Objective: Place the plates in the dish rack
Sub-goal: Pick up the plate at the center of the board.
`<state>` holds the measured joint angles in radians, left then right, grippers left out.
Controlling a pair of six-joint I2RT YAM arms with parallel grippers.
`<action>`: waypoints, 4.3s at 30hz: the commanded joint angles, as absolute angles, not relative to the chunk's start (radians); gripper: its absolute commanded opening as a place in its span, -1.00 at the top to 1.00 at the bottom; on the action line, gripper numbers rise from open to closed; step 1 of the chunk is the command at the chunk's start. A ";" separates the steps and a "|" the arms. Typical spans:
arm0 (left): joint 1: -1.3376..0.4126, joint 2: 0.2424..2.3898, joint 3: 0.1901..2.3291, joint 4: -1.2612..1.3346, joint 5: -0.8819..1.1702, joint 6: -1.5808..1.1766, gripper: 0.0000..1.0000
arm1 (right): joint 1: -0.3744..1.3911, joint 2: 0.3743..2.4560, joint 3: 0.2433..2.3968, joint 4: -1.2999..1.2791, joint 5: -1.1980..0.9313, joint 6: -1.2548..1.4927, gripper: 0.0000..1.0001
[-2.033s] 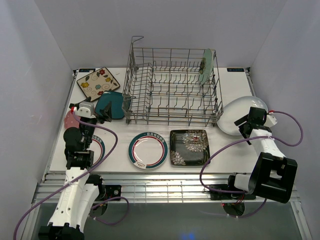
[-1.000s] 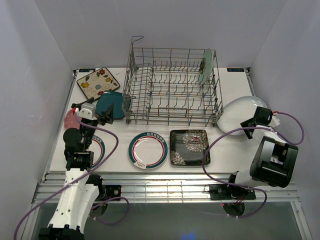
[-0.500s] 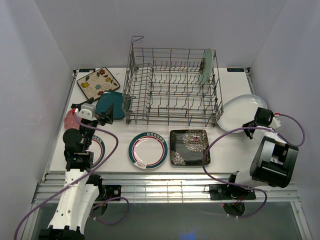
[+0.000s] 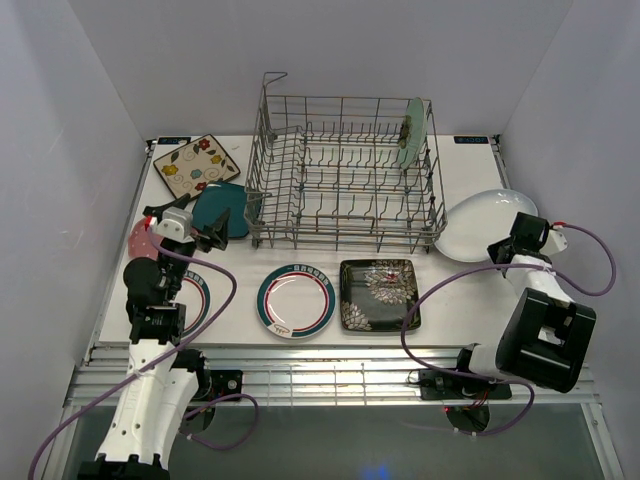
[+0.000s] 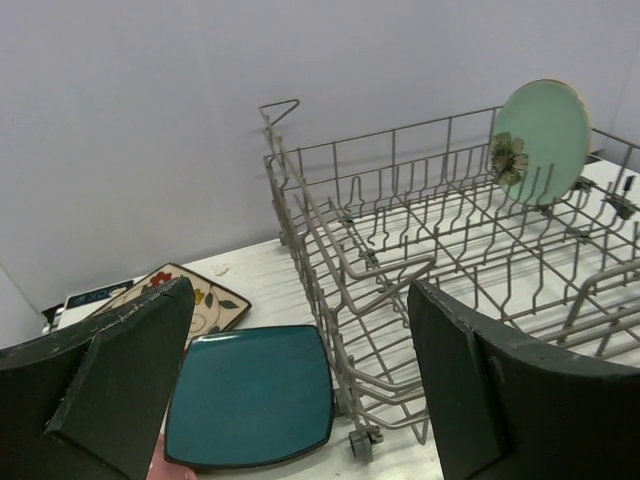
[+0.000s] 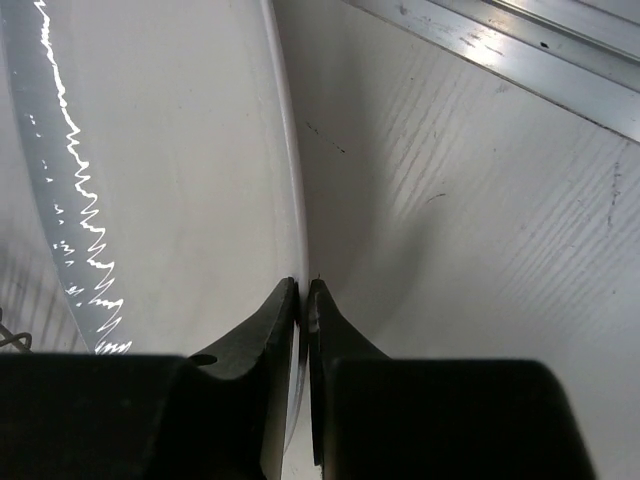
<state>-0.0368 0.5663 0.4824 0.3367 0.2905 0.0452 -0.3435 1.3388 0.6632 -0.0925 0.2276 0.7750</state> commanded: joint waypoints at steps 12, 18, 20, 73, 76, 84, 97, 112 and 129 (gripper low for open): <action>-0.041 0.705 0.621 0.308 0.865 0.037 -0.96 | -0.339 1.175 0.732 -0.261 0.322 0.669 0.84; -0.152 0.813 0.701 0.267 0.907 0.132 -0.96 | -0.339 1.141 0.730 -0.265 0.315 0.640 0.84; -0.253 0.859 0.739 0.227 0.859 0.184 -0.96 | -0.339 1.140 0.739 -0.287 0.310 0.640 0.85; -1.118 1.954 1.361 0.247 0.677 0.747 -0.96 | -0.324 1.020 0.948 -1.025 0.425 0.710 0.84; -1.134 1.996 1.396 0.248 0.664 0.730 -0.96 | -0.322 0.994 0.942 -1.034 0.429 0.709 0.84; -1.163 2.121 1.514 0.250 0.592 0.741 -0.91 | -0.319 0.965 0.927 -1.032 0.417 0.704 0.85; -1.184 2.212 1.594 0.249 0.529 0.744 -0.22 | -0.318 0.965 0.922 -1.017 0.400 0.692 0.84; -1.216 2.232 1.586 0.252 0.469 0.785 0.54 | -0.314 0.991 0.960 -1.061 0.446 0.686 0.85; -1.246 2.203 1.597 0.336 0.385 0.799 1.00 | -0.304 1.015 1.046 -1.109 0.459 0.684 0.84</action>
<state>-1.2301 2.2555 1.5661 0.2691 0.4484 0.7609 -0.3103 1.0279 0.9524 -1.0801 0.4236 0.6941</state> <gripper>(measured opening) 0.186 0.088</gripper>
